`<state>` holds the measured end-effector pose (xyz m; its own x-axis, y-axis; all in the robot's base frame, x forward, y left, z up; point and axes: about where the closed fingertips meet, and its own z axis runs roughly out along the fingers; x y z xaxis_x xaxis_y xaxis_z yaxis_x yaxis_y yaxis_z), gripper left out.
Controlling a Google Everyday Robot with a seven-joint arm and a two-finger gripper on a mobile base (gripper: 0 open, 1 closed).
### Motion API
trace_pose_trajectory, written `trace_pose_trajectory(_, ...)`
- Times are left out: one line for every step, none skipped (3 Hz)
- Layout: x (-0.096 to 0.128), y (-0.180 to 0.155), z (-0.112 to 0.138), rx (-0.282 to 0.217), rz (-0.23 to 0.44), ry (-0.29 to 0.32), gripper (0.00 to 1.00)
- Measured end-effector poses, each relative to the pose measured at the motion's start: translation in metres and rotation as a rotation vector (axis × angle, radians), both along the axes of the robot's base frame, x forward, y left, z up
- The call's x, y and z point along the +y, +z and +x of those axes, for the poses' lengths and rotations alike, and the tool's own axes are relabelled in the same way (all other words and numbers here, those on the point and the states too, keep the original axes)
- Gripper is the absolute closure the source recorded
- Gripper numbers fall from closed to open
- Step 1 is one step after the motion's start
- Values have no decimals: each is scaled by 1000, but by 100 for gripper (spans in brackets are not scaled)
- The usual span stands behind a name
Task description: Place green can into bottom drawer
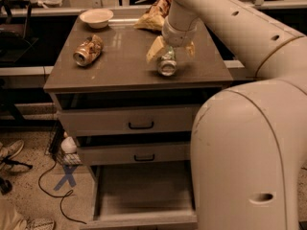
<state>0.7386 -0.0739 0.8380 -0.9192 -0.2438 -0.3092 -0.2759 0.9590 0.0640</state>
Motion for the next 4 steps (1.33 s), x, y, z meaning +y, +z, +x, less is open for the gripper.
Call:
trace_pose_trajectory(5, -10, 0, 25, 16, 14, 50)
trace_pose_trajectory(0, 8, -15, 2, 94, 56, 73)
trace_pose_trajectory(-24, 32, -44, -41, 193, 50, 96)
trace_pose_trajectory(-58, 43, -100, -44, 283, 78, 100)
